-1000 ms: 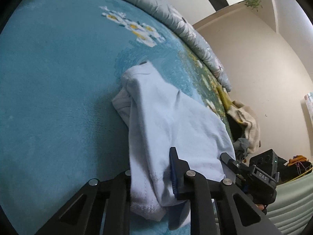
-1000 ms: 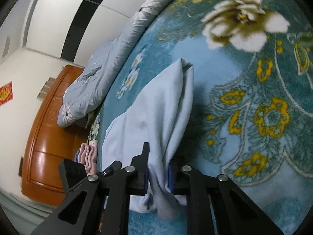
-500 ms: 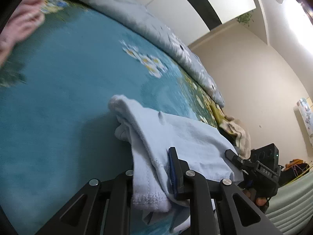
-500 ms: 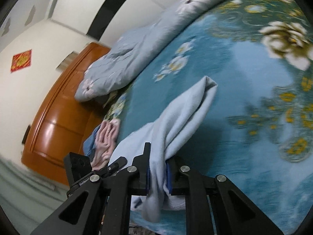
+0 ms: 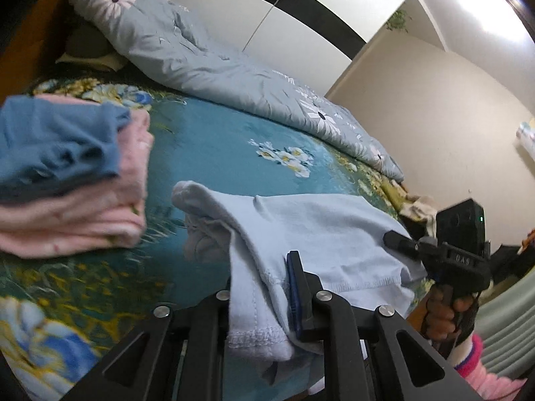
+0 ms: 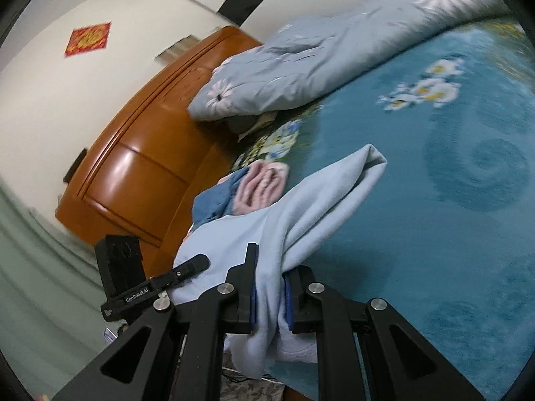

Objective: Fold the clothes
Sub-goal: 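Carry the held shirt with the right gripper toward the stack of folded clothes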

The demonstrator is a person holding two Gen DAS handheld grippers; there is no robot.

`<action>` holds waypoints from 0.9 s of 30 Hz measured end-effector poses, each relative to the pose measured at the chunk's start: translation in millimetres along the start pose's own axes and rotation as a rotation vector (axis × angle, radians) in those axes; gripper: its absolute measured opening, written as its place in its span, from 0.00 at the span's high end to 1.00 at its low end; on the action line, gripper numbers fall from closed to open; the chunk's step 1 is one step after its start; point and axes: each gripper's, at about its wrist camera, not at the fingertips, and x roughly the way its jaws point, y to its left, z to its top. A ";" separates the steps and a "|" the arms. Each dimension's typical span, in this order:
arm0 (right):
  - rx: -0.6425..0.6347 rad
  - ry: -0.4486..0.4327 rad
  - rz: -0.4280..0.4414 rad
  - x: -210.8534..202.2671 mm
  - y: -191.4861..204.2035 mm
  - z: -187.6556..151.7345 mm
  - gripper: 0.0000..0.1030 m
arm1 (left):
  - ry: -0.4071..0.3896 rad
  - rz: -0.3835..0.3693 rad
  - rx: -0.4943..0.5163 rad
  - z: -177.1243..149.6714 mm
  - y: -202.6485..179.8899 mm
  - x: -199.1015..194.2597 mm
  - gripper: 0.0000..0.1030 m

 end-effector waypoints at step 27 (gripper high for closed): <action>-0.387 0.187 0.022 203.7 196.3 102.3 0.87 | -0.395 0.239 -0.130 69.8 168.8 -111.4 0.86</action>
